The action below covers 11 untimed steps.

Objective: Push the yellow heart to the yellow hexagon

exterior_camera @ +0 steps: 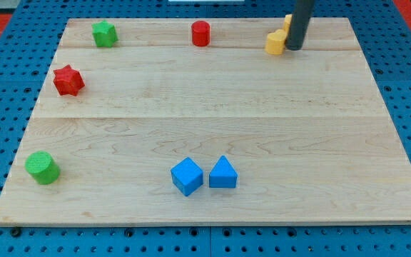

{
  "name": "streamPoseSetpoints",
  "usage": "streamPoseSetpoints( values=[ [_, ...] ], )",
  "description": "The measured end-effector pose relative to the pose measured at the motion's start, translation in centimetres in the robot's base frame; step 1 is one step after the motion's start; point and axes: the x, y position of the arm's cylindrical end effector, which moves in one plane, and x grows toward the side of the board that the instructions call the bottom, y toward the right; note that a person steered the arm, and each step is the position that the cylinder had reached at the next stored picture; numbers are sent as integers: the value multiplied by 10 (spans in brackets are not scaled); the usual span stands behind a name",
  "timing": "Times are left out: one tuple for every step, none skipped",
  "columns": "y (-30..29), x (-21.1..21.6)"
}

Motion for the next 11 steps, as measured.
streamPoseSetpoints(
  values=[
    [-38, 0],
    [-71, 6],
    [-104, 3],
    [-106, -4],
    [-82, -5],
    [-80, -12],
    [-90, -31],
    [-86, -41],
    [-51, -36],
    [-33, -36],
    [-44, -38]
  ],
)
